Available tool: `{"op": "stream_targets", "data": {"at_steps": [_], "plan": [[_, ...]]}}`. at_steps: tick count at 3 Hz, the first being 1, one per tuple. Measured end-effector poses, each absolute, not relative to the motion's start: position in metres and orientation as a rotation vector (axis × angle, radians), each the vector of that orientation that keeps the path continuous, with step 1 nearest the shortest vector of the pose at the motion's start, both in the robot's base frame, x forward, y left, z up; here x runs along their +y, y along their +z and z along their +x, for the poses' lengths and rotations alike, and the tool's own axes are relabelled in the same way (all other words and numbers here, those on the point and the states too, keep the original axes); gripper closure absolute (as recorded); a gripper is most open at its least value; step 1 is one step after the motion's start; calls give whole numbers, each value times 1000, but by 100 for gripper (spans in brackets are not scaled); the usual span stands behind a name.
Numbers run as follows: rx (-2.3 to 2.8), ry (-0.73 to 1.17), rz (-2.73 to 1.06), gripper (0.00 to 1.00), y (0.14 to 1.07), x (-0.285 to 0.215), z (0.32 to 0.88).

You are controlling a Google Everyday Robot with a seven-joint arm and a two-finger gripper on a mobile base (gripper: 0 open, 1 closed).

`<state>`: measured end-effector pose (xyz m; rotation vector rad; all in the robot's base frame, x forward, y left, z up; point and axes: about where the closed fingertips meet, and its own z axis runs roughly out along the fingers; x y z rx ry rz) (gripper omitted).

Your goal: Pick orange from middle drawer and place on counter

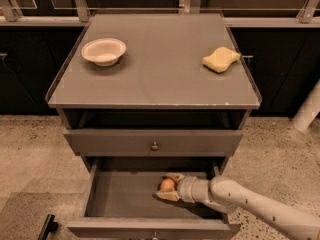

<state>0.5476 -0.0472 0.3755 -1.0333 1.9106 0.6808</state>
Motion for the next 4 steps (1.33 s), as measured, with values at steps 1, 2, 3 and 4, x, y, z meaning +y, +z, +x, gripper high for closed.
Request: {"op": "stream_targets", "data": {"at_steps": [1, 2, 3, 4], "plan": [[1911, 681, -1033, 65, 376, -47, 548], [1910, 681, -1033, 89, 376, -47, 548], [1840, 745, -1001, 100, 400, -52, 545], [1722, 756, -953, 100, 446, -68, 536]]}}
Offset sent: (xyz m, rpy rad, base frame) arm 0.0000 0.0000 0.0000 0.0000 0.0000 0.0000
